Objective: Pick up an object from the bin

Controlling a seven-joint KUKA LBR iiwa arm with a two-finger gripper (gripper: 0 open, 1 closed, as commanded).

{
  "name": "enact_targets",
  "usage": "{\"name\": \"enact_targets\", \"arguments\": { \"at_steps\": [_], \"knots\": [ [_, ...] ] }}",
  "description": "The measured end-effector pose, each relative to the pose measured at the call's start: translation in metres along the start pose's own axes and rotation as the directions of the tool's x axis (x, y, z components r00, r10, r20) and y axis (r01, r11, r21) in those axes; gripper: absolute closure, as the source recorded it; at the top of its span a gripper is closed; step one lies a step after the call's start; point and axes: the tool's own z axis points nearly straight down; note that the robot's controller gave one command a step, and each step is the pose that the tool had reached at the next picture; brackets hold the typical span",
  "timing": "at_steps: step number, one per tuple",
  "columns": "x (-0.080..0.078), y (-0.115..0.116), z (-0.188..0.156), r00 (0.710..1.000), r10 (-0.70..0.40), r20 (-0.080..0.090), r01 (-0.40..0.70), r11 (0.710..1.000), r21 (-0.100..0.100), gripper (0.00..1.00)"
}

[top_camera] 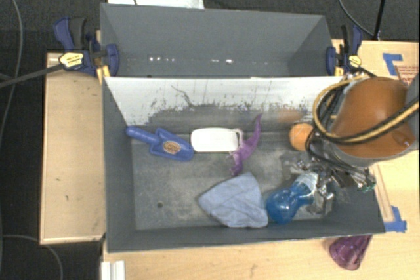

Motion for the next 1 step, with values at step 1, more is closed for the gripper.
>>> {"name": "enact_targets", "arguments": {
  "at_steps": [1],
  "knots": [
    [-0.0065, -0.0041, 0.0309, 0.962, -0.275, 0.001, 0.275, 0.962, 0.001, 0.0]
  ]
}}
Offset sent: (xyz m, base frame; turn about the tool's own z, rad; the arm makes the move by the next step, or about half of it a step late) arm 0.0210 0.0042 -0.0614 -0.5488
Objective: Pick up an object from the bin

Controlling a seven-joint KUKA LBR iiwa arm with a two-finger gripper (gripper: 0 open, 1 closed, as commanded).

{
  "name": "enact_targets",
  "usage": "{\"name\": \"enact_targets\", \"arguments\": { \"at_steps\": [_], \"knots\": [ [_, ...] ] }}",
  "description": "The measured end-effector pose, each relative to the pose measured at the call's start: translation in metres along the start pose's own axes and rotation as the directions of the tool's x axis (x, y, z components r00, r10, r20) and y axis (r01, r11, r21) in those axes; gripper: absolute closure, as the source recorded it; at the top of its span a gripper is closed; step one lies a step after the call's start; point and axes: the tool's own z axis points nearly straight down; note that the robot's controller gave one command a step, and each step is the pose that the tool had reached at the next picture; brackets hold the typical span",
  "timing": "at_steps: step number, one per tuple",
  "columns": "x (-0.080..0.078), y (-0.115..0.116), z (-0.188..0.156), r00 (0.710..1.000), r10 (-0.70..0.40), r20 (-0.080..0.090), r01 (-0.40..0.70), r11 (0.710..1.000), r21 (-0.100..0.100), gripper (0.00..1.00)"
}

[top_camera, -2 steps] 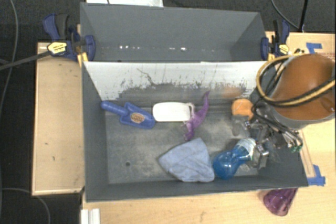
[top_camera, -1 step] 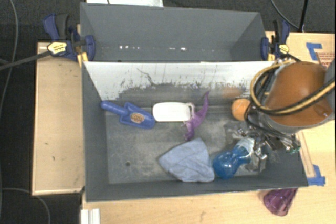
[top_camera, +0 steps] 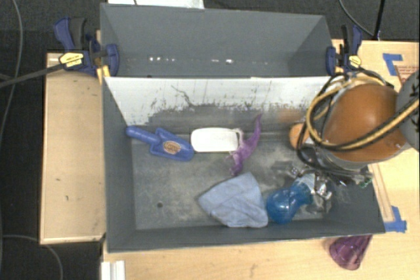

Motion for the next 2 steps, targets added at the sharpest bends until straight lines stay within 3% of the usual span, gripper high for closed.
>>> {"name": "enact_targets", "arguments": {
  "at_steps": [1, 2],
  "knots": [
    [-0.0046, -0.0017, 0.0161, 1.0, -0.031, -0.001, 0.031, 1.0, -0.003, 0.0],
    [0.0, 0.0015, 0.0225, 0.939, -0.345, 0.0, 0.345, 0.939, -0.001, 0.0]
  ]
}}
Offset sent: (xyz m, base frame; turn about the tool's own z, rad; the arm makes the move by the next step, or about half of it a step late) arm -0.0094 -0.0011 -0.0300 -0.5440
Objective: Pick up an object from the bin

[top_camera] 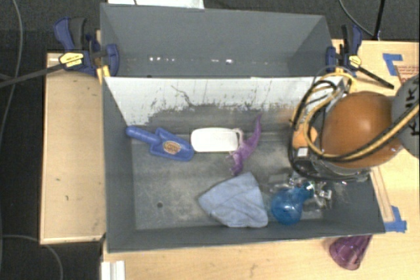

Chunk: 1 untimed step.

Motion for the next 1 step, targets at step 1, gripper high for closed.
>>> {"name": "enact_targets", "arguments": {
  "at_steps": [1],
  "knots": [
    [-0.0013, 0.0064, 0.0048, 0.987, -0.163, -0.001, 0.163, 0.987, -0.004, 0.0]
  ]
}}
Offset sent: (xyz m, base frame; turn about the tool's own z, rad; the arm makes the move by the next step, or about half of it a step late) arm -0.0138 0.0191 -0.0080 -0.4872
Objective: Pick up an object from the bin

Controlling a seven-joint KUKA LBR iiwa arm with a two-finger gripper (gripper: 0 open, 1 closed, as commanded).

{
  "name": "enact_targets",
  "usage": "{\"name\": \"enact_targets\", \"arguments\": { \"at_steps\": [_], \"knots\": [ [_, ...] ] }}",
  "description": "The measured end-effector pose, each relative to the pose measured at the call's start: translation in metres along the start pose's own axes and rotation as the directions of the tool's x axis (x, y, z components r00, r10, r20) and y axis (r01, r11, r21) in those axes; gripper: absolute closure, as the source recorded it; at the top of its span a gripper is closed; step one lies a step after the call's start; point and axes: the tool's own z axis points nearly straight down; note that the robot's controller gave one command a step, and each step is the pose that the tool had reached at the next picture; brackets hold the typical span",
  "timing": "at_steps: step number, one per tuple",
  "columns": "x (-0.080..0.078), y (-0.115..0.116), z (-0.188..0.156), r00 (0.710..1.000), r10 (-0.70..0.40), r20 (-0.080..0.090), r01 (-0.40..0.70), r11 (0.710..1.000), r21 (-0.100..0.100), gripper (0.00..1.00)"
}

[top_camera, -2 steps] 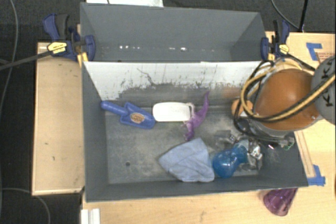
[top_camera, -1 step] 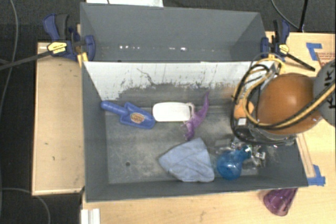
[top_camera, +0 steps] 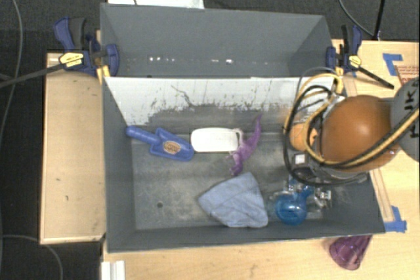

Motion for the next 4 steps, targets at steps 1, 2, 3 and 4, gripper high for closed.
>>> {"name": "enact_targets", "arguments": {
  "at_steps": [1, 2, 3, 4],
  "knots": [
    [-0.005, 0.005, 0.001, 1.0, -0.007, 0.0, 0.007, 1.0, 0.0, 0.0],
    [-0.004, 0.009, 0.001, 0.952, -0.306, 0.003, 0.306, 0.952, 0.005, 0.0],
    [-0.009, 0.012, 0.003, 0.9, -0.436, 0.002, 0.436, 0.9, 0.002, 0.0],
    [-0.017, 0.018, -0.006, 0.917, -0.399, 0.004, 0.399, 0.917, 0.002, 1.0]
  ]
}}
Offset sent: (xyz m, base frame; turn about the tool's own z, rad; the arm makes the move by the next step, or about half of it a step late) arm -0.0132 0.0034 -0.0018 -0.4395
